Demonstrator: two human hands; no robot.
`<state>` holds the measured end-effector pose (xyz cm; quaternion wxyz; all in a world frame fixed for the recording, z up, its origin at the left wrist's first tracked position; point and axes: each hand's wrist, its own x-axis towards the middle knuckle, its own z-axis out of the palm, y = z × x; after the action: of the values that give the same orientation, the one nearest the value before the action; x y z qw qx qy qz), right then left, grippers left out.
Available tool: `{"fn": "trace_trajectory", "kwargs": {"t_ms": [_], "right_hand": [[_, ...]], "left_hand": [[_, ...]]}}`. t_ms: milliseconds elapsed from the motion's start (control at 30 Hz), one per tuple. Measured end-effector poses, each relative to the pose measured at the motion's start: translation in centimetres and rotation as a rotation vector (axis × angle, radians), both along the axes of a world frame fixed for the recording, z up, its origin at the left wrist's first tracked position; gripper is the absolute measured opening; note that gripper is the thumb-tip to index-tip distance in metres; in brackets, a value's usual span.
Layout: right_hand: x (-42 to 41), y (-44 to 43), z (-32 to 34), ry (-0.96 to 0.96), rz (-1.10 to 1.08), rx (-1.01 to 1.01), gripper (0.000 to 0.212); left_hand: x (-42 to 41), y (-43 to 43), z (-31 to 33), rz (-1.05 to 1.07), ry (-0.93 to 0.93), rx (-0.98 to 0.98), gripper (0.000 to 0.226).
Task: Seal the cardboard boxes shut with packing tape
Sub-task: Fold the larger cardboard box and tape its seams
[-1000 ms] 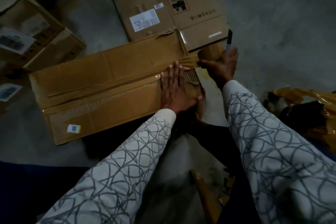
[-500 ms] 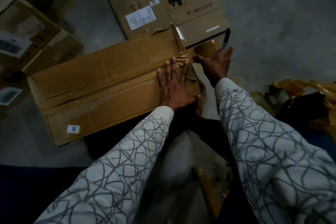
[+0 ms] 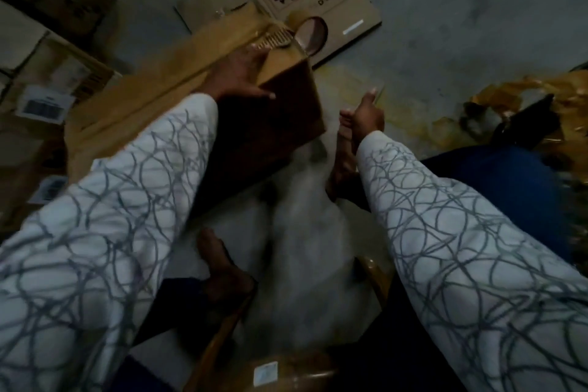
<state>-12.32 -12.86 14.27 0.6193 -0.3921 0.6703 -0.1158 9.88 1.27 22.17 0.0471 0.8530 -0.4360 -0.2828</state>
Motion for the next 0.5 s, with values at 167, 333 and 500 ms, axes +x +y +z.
{"fn": "trace_trajectory", "kwargs": {"t_ms": [167, 333, 500], "right_hand": [[-0.5, 1.1, 0.4, 0.029, 0.006, 0.089, 0.073], [-1.4, 1.7, 0.2, 0.018, -0.040, 0.118, 0.065], [-1.4, 2.0, 0.0, 0.004, -0.060, 0.164, 0.060]], "left_hand": [[2.2, -0.5, 1.6, 0.156, -0.074, -0.124, 0.068], [2.4, -0.9, 1.2, 0.209, -0.107, -0.153, 0.062], [4.3, -1.3, 1.2, 0.207, -0.032, -0.115, 0.061]]}}
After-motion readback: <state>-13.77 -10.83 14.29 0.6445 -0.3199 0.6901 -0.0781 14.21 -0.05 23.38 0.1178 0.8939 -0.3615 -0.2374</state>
